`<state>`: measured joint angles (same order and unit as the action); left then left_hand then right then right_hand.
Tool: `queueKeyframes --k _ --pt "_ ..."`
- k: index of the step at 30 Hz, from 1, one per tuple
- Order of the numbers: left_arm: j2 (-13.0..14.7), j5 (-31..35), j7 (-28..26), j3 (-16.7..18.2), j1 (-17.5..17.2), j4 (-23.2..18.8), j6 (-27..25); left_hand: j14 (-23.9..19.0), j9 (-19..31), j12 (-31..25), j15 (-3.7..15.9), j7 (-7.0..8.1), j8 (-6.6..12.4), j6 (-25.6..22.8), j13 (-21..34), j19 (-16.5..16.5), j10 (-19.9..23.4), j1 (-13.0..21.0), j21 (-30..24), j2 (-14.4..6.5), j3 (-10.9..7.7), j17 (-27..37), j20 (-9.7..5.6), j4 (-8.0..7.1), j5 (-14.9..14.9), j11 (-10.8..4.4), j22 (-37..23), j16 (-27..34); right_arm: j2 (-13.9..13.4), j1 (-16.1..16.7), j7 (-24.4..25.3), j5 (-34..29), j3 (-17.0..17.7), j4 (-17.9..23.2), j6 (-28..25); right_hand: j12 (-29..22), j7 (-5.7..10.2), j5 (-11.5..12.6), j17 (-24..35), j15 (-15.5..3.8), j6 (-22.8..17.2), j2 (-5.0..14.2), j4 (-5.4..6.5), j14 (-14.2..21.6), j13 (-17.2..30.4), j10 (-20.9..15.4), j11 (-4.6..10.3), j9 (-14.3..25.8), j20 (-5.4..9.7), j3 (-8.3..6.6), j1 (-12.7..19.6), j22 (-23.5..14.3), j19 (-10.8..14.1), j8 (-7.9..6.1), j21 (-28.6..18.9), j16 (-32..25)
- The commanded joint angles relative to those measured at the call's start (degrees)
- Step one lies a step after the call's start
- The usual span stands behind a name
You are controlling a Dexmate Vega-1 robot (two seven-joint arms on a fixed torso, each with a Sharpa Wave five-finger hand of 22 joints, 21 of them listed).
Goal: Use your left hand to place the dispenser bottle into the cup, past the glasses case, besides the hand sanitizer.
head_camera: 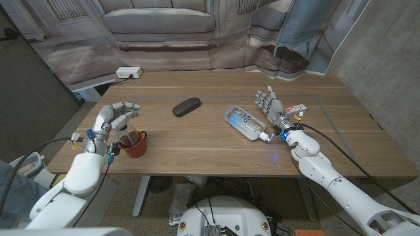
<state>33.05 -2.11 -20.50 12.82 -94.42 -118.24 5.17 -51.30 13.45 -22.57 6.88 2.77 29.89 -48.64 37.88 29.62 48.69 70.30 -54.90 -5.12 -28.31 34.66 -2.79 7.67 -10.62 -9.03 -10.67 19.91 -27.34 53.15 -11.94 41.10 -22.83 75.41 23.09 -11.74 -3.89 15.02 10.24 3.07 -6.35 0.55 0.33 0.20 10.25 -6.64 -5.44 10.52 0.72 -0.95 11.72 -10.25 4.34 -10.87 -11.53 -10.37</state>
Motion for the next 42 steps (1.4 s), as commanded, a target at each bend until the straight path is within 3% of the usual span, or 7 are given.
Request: queueKeyframes --k 1,12,18,23,28,36,42 --pt "-0.7 0.4 -0.9 0.1 -1.6 -0.4 1.4 0.0 0.1 0.2 2.14 -0.19 -0.08 -0.2 0.3 -0.1 0.8 -0.6 -0.4 -0.1 -0.45 0.3 -0.21 0.14 -0.3 -0.08 0.1 -0.2 -0.1 0.0 -0.3 -0.3 -0.3 0.6 0.2 -0.3 0.2 0.0 0.2 0.03 -0.4 0.61 -0.16 0.5 0.3 -0.2 -0.12 0.1 0.08 0.19 0.2 -0.3 0.4 -0.22 0.1 -0.3" --pt "-1.2 0.2 -0.7 0.8 -2.4 -1.0 1.5 0.1 0.0 0.4 1.94 -0.28 -0.26 0.1 0.4 -0.3 0.6 -0.8 -0.5 0.0 -0.64 0.4 -0.09 0.14 -0.3 0.02 0.1 -0.5 -1.0 0.8 0.6 -0.3 0.0 2.5 -0.5 -0.3 0.21 0.0 0.2 0.05 -0.5 0.63 -0.18 0.5 0.3 -0.2 0.08 0.1 0.06 0.23 0.2 -0.3 0.4 -0.22 0.1 -0.3" --pt "-1.2 0.2 -0.3 1.5 -3.0 -2.6 0.2 1.4 -0.1 1.8 1.33 0.14 -0.9 1.3 -0.2 -1.6 -1.2 -3.0 -0.2 0.7 -0.12 0.1 0.37 -0.97 -0.3 0.24 0.2 -1.5 -1.3 0.8 0.4 -0.2 0.0 2.8 -0.7 -0.3 0.21 0.0 0.2 0.01 -0.4 0.66 -0.19 0.5 0.3 -0.2 0.05 0.1 0.05 0.25 0.2 -0.3 0.4 -0.22 0.1 -0.3" --pt "-1.2 -0.1 0.6 2.3 -3.7 -3.9 -1.2 4.7 -0.3 4.8 0.6 1.52 -2.03 3.8 -1.7 -4.2 -4.7 -5.3 0.7 1.6 0.23 -0.3 1.76 -1.76 -0.7 0.44 0.2 -3.2 -1.4 0.7 0.3 0.0 0.0 2.8 -1.0 -0.3 0.23 0.0 0.2 0.04 -0.5 0.68 -0.2 0.5 0.3 -0.2 0.07 0.1 0.07 0.26 0.2 -0.3 0.4 -0.22 0.1 -0.3" --pt "-1.1 -0.6 1.7 3.1 -4.0 -4.9 -2.0 8.2 -0.5 7.3 -0.55 1.75 -3.28 6.5 -2.5 -7.0 -8.1 -7.8 1.7 2.1 0.69 -0.6 3.86 -2.71 -0.9 0.44 0.2 -4.6 -1.4 0.7 0.2 0.1 0.1 2.6 -1.0 -0.3 0.26 0.0 0.2 0.04 -0.5 0.72 -0.22 0.5 0.3 -0.2 0.02 0.1 0.07 0.28 0.2 -0.3 0.3 -0.23 0.1 -0.3" --pt "-0.8 -2.0 3.8 4.1 -3.9 -6.0 -3.3 11.6 -0.8 9.0 -1.04 2.08 -4.58 8.5 -3.1 -9.7 -10.2 -13.4 2.9 3.4 2.9 -0.7 5.21 -5.47 0.2 0.73 0.1 -5.8 -1.4 1.1 0.6 0.7 0.3 3.1 -1.7 -0.3 0.28 0.0 0.2 0.01 -0.5 0.77 -0.25 0.5 0.3 -0.2 0.16 0.1 0.07 0.31 0.2 -0.3 0.3 -0.23 0.1 -0.3" --pt "-0.3 -2.9 5.2 5.5 -3.8 -8.0 -6.0 16.2 -1.0 10.7 -1.65 2.5 -5.81 10.5 -4.2 -15.1 -12.7 -16.4 5.6 3.4 3.67 -2.6 7.45 -6.91 0.6 1.26 0.3 -8.1 -1.6 1.1 1.1 0.8 0.5 3.8 -2.2 -0.3 0.33 0.0 0.2 -0.02 -0.5 0.79 -0.27 0.5 0.3 -0.2 0.17 0.1 0.05 0.32 0.3 -0.3 0.3 -0.23 0.1 -0.3"
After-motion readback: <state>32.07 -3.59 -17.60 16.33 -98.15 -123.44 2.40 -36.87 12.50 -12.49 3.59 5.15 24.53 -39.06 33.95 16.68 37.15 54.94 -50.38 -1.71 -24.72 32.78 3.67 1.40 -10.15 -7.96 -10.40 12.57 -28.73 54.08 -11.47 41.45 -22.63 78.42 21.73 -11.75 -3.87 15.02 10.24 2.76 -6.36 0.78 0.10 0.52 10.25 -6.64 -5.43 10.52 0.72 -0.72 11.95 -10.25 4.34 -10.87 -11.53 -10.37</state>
